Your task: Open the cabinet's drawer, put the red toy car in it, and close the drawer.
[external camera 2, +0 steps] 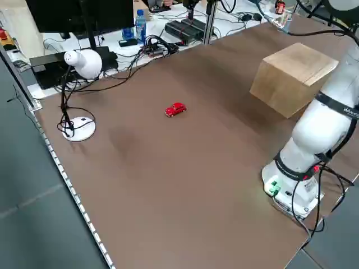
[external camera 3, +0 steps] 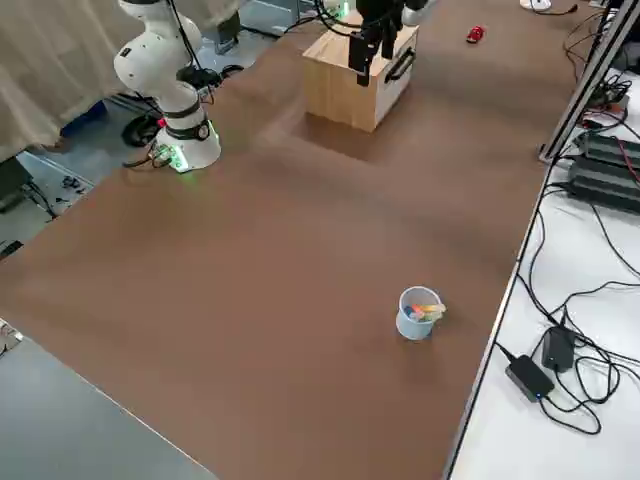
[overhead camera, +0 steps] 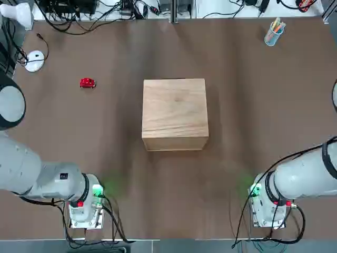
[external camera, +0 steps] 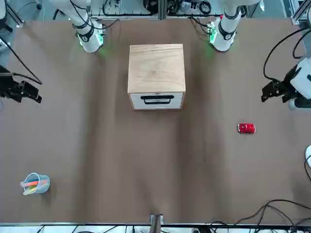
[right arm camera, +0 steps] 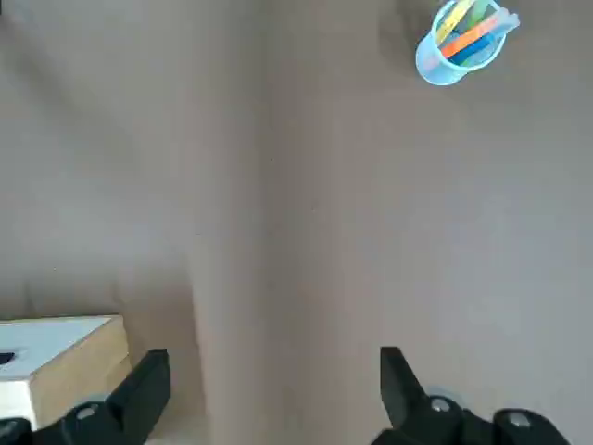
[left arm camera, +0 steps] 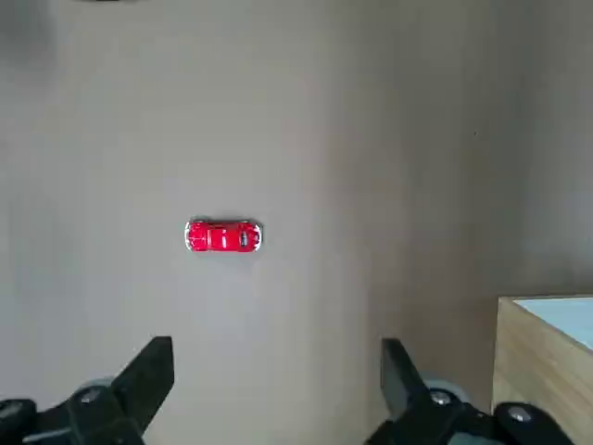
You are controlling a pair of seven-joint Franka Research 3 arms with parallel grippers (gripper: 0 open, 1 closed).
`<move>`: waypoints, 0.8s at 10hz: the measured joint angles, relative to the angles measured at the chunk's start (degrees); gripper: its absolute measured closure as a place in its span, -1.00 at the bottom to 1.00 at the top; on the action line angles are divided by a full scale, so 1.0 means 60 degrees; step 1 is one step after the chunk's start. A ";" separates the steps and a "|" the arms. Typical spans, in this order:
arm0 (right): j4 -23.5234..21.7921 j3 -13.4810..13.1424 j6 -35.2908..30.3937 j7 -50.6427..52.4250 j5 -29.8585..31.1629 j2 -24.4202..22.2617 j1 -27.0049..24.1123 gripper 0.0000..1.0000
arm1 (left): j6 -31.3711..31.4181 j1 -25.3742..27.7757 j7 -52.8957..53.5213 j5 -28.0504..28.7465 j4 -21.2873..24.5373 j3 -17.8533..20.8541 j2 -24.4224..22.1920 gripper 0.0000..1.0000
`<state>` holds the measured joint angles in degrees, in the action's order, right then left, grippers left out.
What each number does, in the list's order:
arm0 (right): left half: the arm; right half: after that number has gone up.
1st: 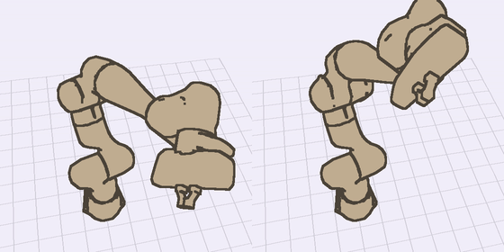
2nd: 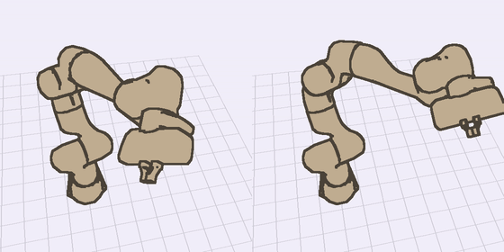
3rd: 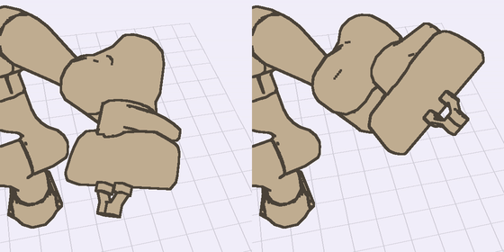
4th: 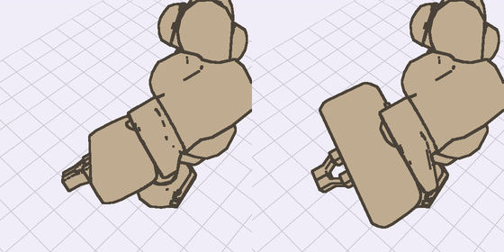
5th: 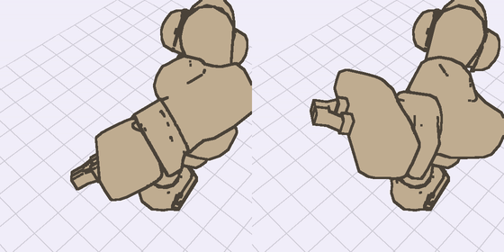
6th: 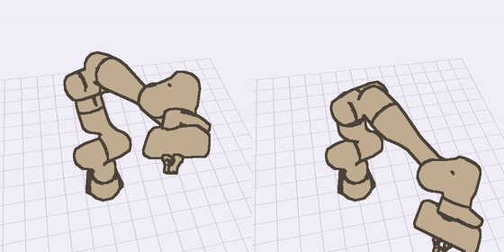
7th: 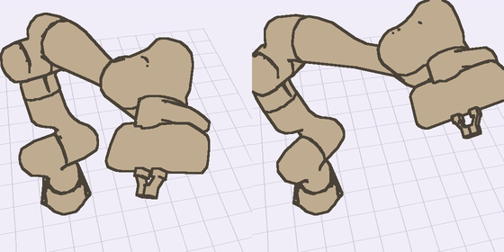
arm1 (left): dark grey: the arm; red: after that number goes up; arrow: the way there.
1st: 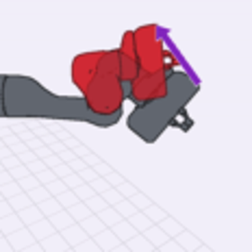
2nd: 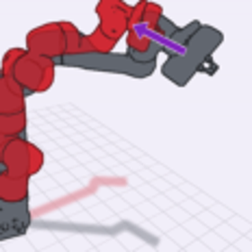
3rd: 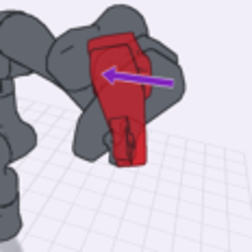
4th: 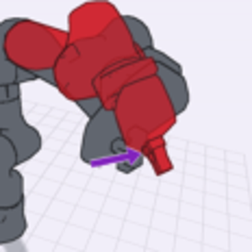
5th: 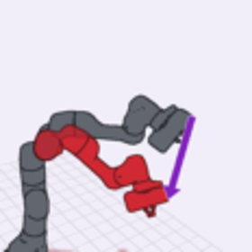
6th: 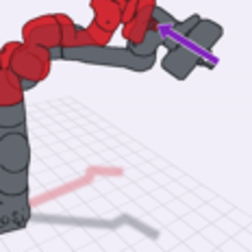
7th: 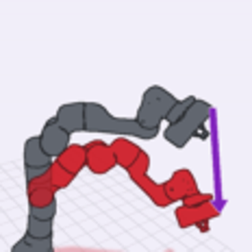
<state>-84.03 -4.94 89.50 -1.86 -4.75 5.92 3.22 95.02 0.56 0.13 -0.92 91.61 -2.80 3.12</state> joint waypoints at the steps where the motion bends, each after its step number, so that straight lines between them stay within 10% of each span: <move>1: -0.0010 0.0006 0.0000 0.0000 0.0000 0.0000 0.0034 -1.00 | 0.0000 0.0000 0.0000 0.0000 0.0002 0.0000 0.0000 -0.97; 8: -0.0168 0.0016 0.0007 0.0009 0.0000 0.0103 0.0333 -1.00 | 0.0000 -0.0008 -0.0051 0.0000 0.0008 -0.0010 0.0000 -0.96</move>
<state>-85.04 -4.85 89.55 -1.81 -4.75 6.54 5.22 95.02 0.51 -0.18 -0.92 91.66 -2.86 3.12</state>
